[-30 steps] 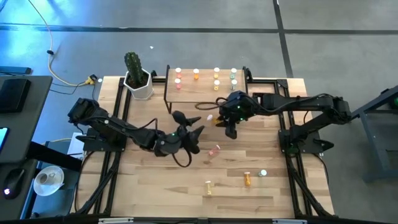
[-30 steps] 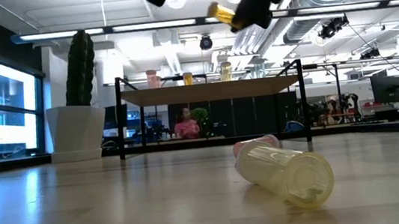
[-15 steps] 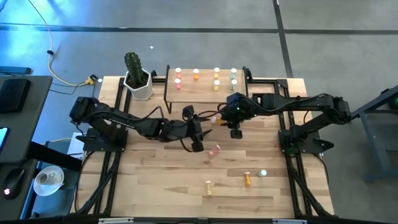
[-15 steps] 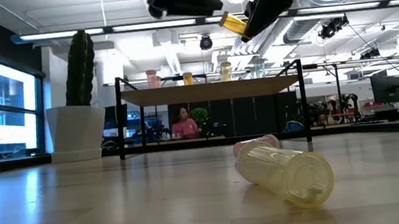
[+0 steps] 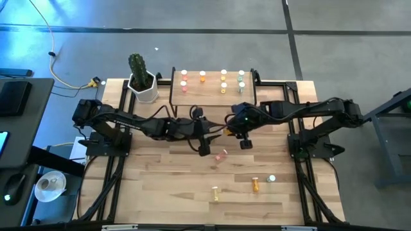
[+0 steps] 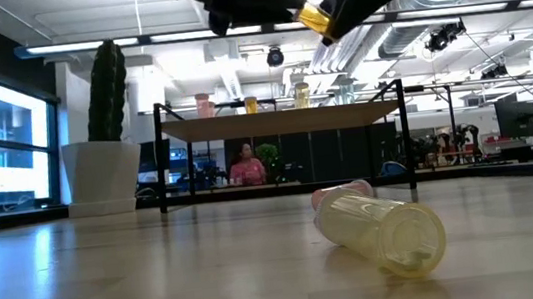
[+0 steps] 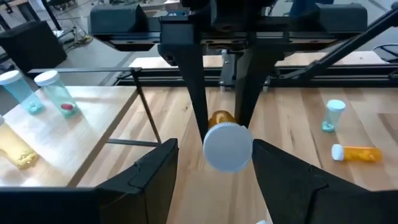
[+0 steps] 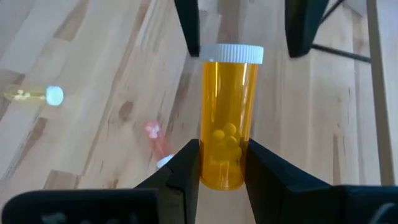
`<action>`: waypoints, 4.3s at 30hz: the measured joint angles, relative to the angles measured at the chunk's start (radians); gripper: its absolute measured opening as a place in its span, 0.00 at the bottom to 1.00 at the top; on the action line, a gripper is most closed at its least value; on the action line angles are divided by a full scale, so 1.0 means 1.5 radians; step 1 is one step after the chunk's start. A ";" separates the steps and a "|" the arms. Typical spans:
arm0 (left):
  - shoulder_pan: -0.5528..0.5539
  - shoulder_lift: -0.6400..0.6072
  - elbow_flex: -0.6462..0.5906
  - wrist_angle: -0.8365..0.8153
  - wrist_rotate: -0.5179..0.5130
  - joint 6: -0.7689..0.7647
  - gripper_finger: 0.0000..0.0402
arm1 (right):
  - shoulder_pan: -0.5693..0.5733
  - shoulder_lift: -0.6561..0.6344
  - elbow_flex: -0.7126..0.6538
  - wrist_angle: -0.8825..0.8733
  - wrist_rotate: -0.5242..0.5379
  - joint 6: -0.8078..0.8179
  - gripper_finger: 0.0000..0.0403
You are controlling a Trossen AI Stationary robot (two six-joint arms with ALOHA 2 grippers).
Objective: Pick and place medicine bottles onto shelf by color
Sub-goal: Put the left orange pill bottle aligned with the other orange pill bottle on the shelf
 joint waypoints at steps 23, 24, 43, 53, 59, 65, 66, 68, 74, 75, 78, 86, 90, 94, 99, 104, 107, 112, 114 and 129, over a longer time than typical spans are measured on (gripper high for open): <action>0.002 0.000 0.000 0.016 0.064 0.008 0.42 | 0.007 0.000 0.000 0.026 -0.002 0.023 0.23; 0.003 0.000 0.000 0.016 0.065 0.008 0.40 | 0.007 0.000 0.000 0.026 -0.002 0.023 0.23; 0.003 0.000 0.000 0.015 0.067 0.009 0.29 | 0.007 0.000 0.000 0.024 -0.002 0.022 0.23; 0.003 0.000 0.000 -0.012 0.056 0.009 0.29 | 0.007 0.000 0.000 0.020 0.005 0.053 0.40; 0.003 0.000 0.000 -0.016 0.048 0.026 0.29 | 0.005 -0.005 0.000 0.018 0.008 0.074 0.48; 0.020 -0.032 0.000 -0.069 0.047 0.026 0.29 | 0.005 -0.012 0.052 -0.060 0.034 0.076 0.48; 0.027 -0.042 0.000 -0.087 0.047 0.026 0.29 | 0.005 -0.012 0.065 -0.072 0.044 0.076 0.48; 0.045 -0.059 0.000 -0.100 0.046 0.026 0.29 | 0.005 -0.012 0.090 -0.091 0.073 0.074 0.48; 0.136 -0.121 0.001 -0.174 0.052 0.026 0.29 | 0.005 -0.012 0.151 -0.139 0.150 0.057 0.48; 0.155 -0.129 0.009 -0.202 0.054 0.026 0.29 | 0.005 -0.012 0.158 -0.146 0.159 0.055 0.48; 0.212 -0.141 0.066 -0.293 0.064 0.026 0.29 | 0.005 -0.012 0.169 -0.160 0.177 0.056 0.48; 0.347 -0.114 0.237 -0.504 0.140 0.022 0.29 | -0.004 -0.011 0.169 -0.162 0.177 0.079 0.48; 0.386 -0.100 0.301 -0.575 0.181 -0.006 0.29 | -0.013 -0.011 0.169 -0.168 0.177 0.088 0.48; 0.397 -0.079 0.380 -0.648 0.191 -0.021 0.29 | -0.024 -0.011 0.169 -0.174 0.176 0.091 0.48; 0.397 -0.030 0.490 -0.733 0.191 -0.018 0.29 | -0.030 -0.011 0.169 -0.174 0.175 0.092 0.48; 0.397 0.031 0.572 -0.811 0.188 -0.015 0.29 | -0.030 -0.011 0.169 -0.175 0.175 0.105 0.48; 0.397 0.066 0.593 -0.829 0.188 -0.015 0.29 | -0.030 -0.011 0.169 -0.176 0.169 0.121 0.48; 0.397 0.124 0.602 -0.847 0.191 0.002 0.29 | -0.030 -0.011 0.169 -0.182 0.167 0.121 0.48; 0.397 0.145 0.602 -0.853 0.200 0.008 0.29 | -0.030 -0.011 0.168 -0.187 0.167 0.121 0.48; 0.395 0.236 0.602 -0.854 0.205 0.015 0.29 | -0.030 -0.011 0.168 -0.189 0.168 0.121 0.48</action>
